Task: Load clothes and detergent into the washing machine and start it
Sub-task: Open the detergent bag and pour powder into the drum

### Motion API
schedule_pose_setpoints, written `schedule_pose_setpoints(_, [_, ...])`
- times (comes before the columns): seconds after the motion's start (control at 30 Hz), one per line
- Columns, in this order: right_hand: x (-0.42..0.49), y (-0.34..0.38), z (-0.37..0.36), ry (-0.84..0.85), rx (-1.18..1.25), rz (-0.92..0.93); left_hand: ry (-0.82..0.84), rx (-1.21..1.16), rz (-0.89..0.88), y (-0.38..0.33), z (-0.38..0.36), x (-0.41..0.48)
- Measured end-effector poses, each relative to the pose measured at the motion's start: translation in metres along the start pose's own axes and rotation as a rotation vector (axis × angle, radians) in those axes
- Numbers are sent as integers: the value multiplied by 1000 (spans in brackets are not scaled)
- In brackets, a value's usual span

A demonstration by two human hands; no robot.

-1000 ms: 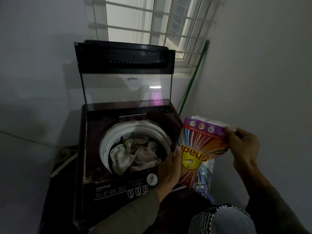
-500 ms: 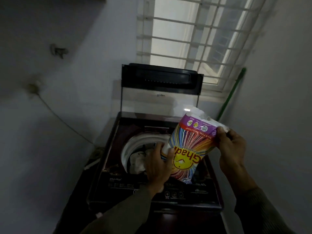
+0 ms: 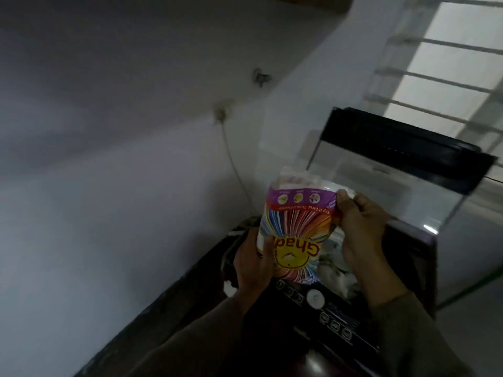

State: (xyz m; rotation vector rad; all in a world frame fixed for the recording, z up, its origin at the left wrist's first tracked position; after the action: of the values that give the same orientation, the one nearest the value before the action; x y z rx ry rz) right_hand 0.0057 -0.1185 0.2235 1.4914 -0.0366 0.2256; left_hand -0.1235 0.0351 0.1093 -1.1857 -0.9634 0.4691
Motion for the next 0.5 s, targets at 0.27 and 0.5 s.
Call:
schedule_pose_setpoints(0.27, [-42, 24, -134, 371, -78, 113, -78, 23, 72, 33, 112, 12])
schedule_pose_setpoints(0.5, [-91, 15, -233, 582, -247, 260, -120, 59, -18, 44, 232, 41])
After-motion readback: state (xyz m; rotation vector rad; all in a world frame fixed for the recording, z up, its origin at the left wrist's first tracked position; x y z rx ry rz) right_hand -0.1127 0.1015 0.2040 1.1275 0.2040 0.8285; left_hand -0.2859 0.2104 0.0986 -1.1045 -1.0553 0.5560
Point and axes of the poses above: each hand's wrist, its own x-axis towards the middle knuckle, its own z-axis out of the back of the hand, y = z × x, the point moved 6 cm from there along x, towards the middle knuckle, and after that the axes turned 8 degrees about -x, right-handed, at the moved point
